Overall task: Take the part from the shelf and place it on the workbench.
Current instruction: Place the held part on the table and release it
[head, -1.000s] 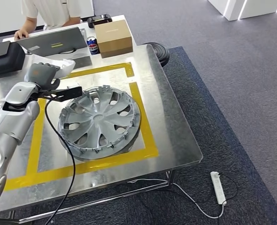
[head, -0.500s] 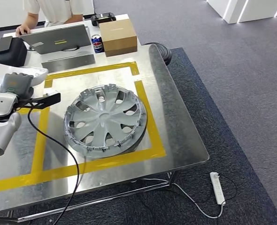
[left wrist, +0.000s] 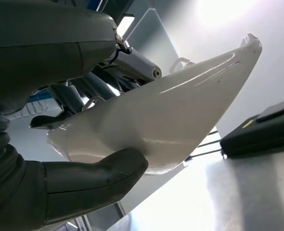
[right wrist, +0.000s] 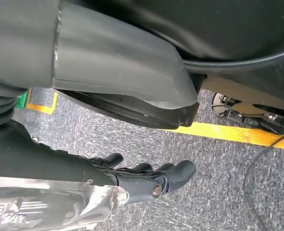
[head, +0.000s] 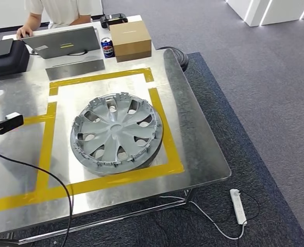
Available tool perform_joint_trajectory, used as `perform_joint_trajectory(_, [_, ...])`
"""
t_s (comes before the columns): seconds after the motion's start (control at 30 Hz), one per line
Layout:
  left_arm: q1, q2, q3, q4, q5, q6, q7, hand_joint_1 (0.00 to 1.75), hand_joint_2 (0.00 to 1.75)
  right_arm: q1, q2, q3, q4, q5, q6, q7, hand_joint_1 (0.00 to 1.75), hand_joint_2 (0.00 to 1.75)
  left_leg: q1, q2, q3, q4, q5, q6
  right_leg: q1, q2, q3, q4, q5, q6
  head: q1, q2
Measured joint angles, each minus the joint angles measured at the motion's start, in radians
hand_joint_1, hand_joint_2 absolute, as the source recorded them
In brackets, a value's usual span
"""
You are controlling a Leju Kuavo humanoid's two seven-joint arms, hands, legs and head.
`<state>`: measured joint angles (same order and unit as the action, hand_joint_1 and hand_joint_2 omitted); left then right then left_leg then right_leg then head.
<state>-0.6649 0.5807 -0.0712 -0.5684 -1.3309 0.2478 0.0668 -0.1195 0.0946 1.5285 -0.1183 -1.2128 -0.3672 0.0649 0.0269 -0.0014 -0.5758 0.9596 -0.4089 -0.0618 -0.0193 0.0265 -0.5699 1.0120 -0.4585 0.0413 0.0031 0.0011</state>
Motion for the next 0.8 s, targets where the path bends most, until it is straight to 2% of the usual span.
perform_joint_trajectory(0.13, [0.095,0.035,0.056,-0.003,0.049,0.012,-0.06,1.75,1.75,-0.001,0.0,0.0,0.0,-0.002,0.0,-0.004,0.0,0.0,0.0,0.0,0.0,0.0,-0.001,0.001,0.0,0.0,0.001,-0.002,0.0,0.0,0.0,0.0])
perform_joint_trajectory(0.27, [0.259,0.039,0.141,-0.083,0.156,0.02,-0.186,1.75,1.75,0.0,0.004,0.002,0.0,-0.006,-0.007,-0.008,0.0,0.0,-0.001,0.001,0.001,0.0,-0.002,0.002,0.0,0.001,0.0,-0.005,0.0,0.0,0.0,0.0])
perform_joint_trajectory(0.4, [0.426,-0.017,0.204,-0.268,0.205,-0.025,-0.247,1.75,1.75,0.0,0.011,0.003,0.0,-0.015,-0.011,-0.009,0.0,0.0,-0.001,0.0,0.001,0.0,-0.004,0.005,-0.001,-0.001,0.002,-0.009,-0.002,0.002,0.0,0.0])
perform_joint_trajectory(0.6, [0.615,-0.118,0.22,-0.553,0.238,-0.062,-0.29,1.75,1.75,0.001,0.017,0.007,0.0,-0.03,-0.017,-0.021,0.0,0.0,-0.003,0.0,0.003,0.0,-0.005,0.01,-0.002,-0.001,0.01,-0.014,0.0,0.005,0.0,0.0])
perform_joint_trajectory(0.7, [0.688,-0.169,0.217,-0.656,0.244,-0.061,-0.304,1.75,1.75,0.0,0.018,0.009,0.0,-0.034,-0.02,-0.021,0.0,0.0,-0.004,0.0,0.004,0.0,-0.006,0.012,-0.002,-0.002,0.012,-0.015,0.0,0.005,0.0,0.0])
perform_joint_trajectory(0.8, [0.728,-0.199,0.213,-0.716,0.246,-0.055,-0.322,1.75,1.75,0.0,0.018,0.01,0.0,-0.034,-0.022,-0.021,0.0,0.0,-0.004,0.0,0.004,0.0,-0.007,0.013,-0.002,-0.003,0.014,-0.016,0.0,0.006,0.0,0.0])
